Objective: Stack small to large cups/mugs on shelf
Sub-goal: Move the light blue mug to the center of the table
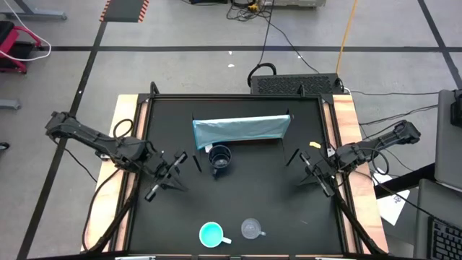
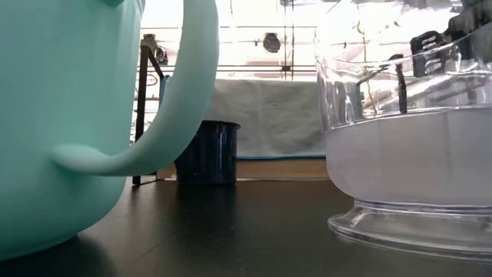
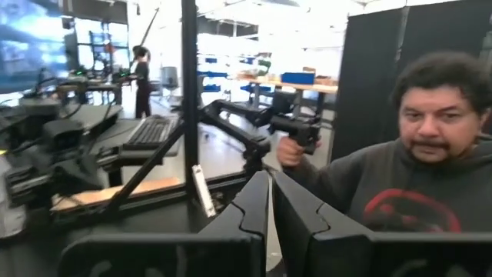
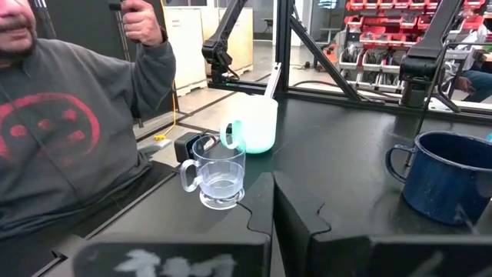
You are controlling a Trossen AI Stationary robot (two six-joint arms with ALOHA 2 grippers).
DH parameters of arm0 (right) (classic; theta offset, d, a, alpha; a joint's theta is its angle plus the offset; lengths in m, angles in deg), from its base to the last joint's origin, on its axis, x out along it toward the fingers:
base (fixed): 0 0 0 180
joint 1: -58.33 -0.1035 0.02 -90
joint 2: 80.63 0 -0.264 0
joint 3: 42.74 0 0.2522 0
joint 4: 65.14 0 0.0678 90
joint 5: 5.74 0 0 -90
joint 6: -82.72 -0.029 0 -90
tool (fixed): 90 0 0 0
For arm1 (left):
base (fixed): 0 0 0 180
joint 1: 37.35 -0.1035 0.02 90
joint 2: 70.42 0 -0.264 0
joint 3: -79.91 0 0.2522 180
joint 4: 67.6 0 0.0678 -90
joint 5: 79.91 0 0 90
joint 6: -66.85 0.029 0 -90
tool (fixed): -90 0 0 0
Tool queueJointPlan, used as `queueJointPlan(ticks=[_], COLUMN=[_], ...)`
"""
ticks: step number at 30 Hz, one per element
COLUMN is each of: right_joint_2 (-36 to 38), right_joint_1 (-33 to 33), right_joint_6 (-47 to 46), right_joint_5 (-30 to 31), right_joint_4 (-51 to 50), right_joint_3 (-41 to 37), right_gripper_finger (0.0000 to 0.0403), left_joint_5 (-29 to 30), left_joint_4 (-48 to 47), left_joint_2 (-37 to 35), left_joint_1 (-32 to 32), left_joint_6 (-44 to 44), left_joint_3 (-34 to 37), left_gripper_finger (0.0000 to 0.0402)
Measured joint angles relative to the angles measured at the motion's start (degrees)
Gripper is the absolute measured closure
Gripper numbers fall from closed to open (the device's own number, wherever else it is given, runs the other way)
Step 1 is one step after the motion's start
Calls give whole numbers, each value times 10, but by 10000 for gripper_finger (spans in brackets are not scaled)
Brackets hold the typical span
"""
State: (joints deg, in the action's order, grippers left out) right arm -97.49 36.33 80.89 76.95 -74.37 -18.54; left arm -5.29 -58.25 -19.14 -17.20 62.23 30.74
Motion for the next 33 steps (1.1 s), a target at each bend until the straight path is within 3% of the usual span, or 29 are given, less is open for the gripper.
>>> queueJointPlan(ticks=[9, 17, 33], right_joint_2=[0, 0, 0], right_joint_1=[0, 0, 0], right_joint_6=[0, -1, -1], right_joint_5=[0, 0, 0], right_joint_4=[0, 0, 0], right_joint_3=[0, 0, 0], right_gripper_finger=[403, 403, 403], left_joint_5=[9, 16, 25], left_joint_4=[-8, -84, -91], left_joint_2=[63, 112, 123], left_joint_1=[43, 60, 63], left_joint_6=[4, 37, 44], left_joint_3=[-76, -152, -161], left_gripper_finger=[380, 380, 380])
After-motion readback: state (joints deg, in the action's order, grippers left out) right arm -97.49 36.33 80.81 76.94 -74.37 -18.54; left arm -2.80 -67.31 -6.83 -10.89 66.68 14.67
